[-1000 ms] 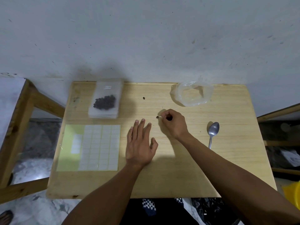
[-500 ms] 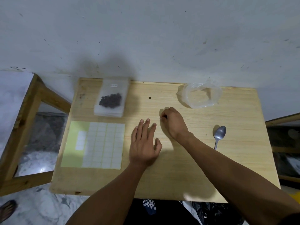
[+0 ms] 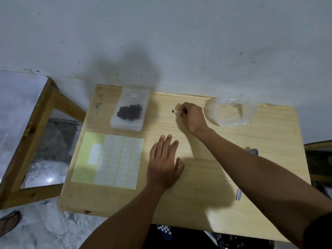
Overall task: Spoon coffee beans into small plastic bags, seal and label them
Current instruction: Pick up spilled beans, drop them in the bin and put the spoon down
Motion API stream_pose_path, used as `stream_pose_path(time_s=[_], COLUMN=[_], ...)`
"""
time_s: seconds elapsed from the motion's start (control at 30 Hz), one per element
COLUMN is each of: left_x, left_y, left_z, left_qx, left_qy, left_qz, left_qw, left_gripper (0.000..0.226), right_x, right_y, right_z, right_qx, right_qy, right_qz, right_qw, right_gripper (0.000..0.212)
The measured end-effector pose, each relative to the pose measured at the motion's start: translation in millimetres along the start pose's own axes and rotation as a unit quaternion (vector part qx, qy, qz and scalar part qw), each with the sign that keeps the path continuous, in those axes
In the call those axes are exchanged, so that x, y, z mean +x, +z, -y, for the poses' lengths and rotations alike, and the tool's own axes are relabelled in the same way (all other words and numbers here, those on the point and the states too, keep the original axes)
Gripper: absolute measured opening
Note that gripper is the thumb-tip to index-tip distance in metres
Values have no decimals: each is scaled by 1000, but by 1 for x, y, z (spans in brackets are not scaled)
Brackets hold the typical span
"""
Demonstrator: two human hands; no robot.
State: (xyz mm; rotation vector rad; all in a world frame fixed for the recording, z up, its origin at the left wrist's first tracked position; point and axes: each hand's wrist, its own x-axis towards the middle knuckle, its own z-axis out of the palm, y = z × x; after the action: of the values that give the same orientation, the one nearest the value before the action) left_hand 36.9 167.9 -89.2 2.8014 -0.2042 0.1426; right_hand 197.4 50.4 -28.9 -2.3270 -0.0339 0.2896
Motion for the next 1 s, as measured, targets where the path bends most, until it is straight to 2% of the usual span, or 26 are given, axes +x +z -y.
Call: stream_pose_path(time_s=[0.23,0.33,0.63,0.7,0.87,1.0], left_x=[4,5,5,6,3,1], left_y=[-5,-6,-8,-8,-5,0], left_z=[-2,-2,-2,-2,1,1], left_qx=[28,29,29,28,16,-6], left_qy=[-19,-23,-25,-24,-15,-19], left_qz=[84,97,109,107,78,48], left_qw=[996,995,993,994,997,999], left_gripper=[62,63,64,64,62,59], right_x=[29,25,23,22,1,-37], right_y=[13,19,17,18,14,9], right_z=[9,8,11,11,10,-7], right_qx=[-77,-132,-151,-121,70,118], right_qy=[-29,-56,-73,-47,74,118], right_qz=[40,39,48,50,19,8], right_qw=[996,989,985,990,995,986], right_gripper=[18,27,20,20,17,8])
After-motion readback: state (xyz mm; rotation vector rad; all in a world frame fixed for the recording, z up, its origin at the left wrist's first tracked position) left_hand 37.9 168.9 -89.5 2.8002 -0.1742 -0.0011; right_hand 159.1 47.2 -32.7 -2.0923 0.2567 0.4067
